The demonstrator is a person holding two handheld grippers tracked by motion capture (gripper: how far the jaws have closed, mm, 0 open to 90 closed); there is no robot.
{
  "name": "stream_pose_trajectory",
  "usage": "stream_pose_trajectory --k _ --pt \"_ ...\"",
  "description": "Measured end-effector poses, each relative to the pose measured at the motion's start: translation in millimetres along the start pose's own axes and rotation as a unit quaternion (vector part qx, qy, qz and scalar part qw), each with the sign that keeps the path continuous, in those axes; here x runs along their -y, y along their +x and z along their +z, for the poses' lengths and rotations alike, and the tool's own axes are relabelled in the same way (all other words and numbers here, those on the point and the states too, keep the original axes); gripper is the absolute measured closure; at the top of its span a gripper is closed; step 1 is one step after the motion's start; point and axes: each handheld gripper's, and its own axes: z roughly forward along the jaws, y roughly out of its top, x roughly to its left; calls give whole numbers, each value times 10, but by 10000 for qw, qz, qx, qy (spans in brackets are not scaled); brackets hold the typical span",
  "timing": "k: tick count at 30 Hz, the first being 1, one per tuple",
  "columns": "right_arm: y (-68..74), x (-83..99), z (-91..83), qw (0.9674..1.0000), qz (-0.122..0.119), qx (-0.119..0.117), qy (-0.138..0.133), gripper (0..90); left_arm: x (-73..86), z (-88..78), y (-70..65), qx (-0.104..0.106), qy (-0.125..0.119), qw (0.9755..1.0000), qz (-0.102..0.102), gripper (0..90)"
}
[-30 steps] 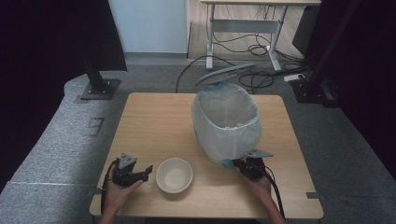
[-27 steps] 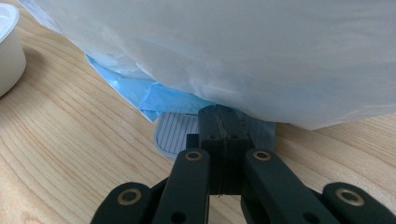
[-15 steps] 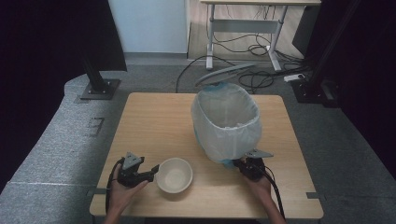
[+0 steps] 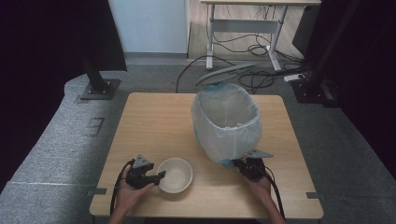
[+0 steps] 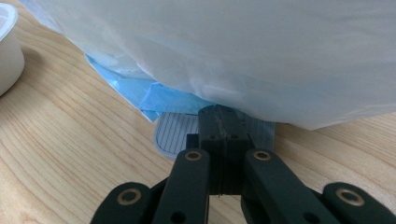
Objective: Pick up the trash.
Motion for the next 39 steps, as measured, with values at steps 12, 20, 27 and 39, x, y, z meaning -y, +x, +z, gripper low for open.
stream_pose_trajectory --k 12,20,27,39 --pt "0 -1 0 10000 -17 4 0 890 12 75 14 347 312 9989 -83 739" --pt "2 -1 0 10000 -13 8 2 890 18 3 95 618 19 9972 -412 804" --pt "-4 -2 1 10000 -11 -7 5 890 24 -176 225 663 -569 9933 -750 828" --pt "-4 -2 1 10000 -13 -7 7 890 67 -413 419 928 -1212 9812 -1180 835"
